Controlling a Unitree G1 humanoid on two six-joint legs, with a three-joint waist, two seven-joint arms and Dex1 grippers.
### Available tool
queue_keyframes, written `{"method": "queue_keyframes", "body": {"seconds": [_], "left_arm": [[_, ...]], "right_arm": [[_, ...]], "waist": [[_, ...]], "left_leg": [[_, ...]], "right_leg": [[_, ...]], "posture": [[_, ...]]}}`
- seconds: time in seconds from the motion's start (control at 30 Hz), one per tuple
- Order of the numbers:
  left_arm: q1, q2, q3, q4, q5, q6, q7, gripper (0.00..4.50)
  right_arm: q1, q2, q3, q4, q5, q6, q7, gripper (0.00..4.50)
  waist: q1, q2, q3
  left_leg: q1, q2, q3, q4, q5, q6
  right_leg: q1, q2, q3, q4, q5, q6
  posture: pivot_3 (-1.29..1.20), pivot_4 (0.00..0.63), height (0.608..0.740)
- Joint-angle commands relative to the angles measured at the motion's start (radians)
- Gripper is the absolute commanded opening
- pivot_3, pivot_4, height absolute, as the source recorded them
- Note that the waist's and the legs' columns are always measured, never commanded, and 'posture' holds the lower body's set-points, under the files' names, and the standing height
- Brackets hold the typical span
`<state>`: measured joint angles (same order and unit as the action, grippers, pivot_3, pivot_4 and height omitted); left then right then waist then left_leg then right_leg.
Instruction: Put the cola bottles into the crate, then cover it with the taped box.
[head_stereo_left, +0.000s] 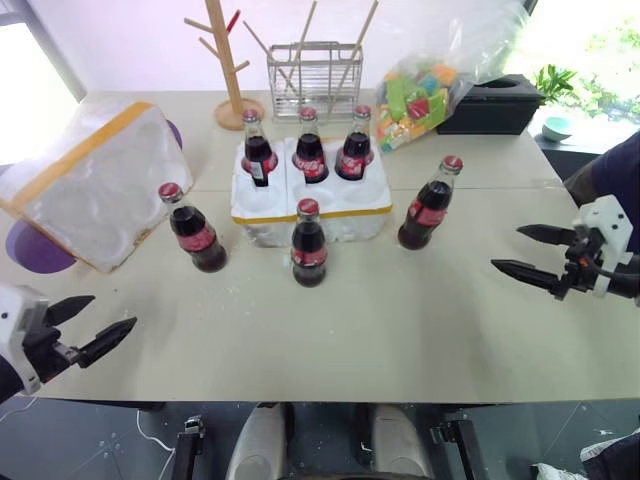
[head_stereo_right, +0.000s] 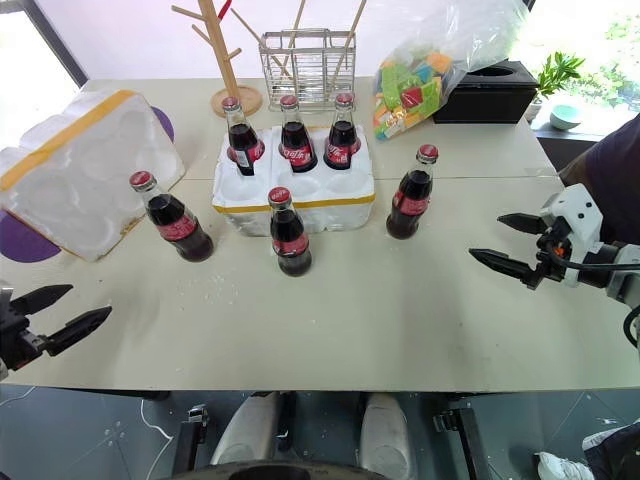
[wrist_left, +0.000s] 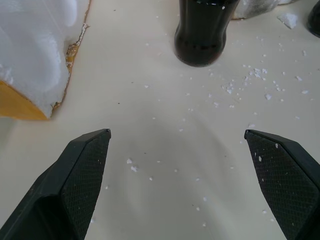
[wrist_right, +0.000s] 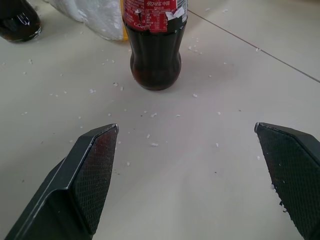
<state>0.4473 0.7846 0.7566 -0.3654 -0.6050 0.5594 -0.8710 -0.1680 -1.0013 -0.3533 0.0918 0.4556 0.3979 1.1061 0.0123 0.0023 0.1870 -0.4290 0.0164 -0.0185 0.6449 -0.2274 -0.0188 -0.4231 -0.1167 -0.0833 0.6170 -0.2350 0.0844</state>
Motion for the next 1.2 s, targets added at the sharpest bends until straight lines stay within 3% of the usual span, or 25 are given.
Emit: {"method": "queue_keyframes", "body": {"seconds": [0.03, 0.33, 0.53, 0.73, 1.0, 1.2], "left_arm": [[-0.007, 0.017, -0.013, 0.015, 0.032, -0.027, -0.006, 4.48], [-0.086, 0.014, -0.02, 0.049, 0.003, -0.022, -0.009, 4.48], [-0.244, 0.0, -0.099, 0.07, -0.016, -0.013, 0.027, 4.48], [-0.492, 0.055, -0.254, 0.2, 0.012, -0.03, -0.014, 4.48], [-0.794, 0.052, -0.473, 0.469, 0.116, -0.135, -0.123, 4.48], [-0.916, 0.002, -0.594, 0.617, 0.186, -0.216, -0.192, 4.48]], "right_arm": [[-0.002, -0.001, -0.05, -0.033, 0.018, -0.01, -0.011, 4.5], [0.005, -0.012, -0.071, -0.062, 0.048, 0.033, -0.026, 4.5], [0.08, -0.125, -0.167, -0.264, 0.164, 0.195, 0.078, 4.5], [0.039, -0.192, -0.327, -0.508, 0.502, 0.484, 0.09, 4.5], [-0.085, -0.226, -0.383, -0.641, 0.974, 0.649, -0.139, 4.5], [-0.106, -0.235, -0.342, -0.674, 1.072, 0.631, -0.236, 4.5]], "waist": [[0.0, 0.0, 0.0], [0.001, 0.0, 0.0], [0.003, 0.001, 0.0], [0.002, -0.002, 0.001], [0.002, -0.007, 0.004], [0.002, -0.009, 0.005]], "left_leg": [[0.0, 0.0, 0.0, 0.0, 0.0, 0.0], [0.0, 0.0, 0.0, 0.001, 0.0, 0.0], [0.0, 0.0, 0.0, 0.001, 0.0, 0.0], [0.002, 0.001, 0.0, 0.002, 0.0, 0.0], [0.002, 0.001, 0.0, 0.002, 0.0, 0.0], [0.001, 0.001, 0.001, 0.003, 0.0, 0.001]], "right_leg": [[0.0, 0.0, 0.0, 0.0, 0.0, 0.0], [0.0, 0.0, 0.0, 0.002, 0.001, -0.002], [0.0, 0.0, 0.0, 0.003, 0.001, -0.001], [0.001, 0.002, 0.001, 0.005, 0.001, 0.0], [0.001, 0.002, 0.001, 0.006, 0.003, -0.003], [0.001, 0.002, 0.002, 0.006, 0.003, -0.002]], "posture": [[0.0, 0.15, 0.74], [0.0, 0.15, 0.74], [0.0, 0.15, 0.74], [0.0, 0.15, 0.74], [0.0, 0.15, 0.74], [0.0, 0.15, 0.74]]}}
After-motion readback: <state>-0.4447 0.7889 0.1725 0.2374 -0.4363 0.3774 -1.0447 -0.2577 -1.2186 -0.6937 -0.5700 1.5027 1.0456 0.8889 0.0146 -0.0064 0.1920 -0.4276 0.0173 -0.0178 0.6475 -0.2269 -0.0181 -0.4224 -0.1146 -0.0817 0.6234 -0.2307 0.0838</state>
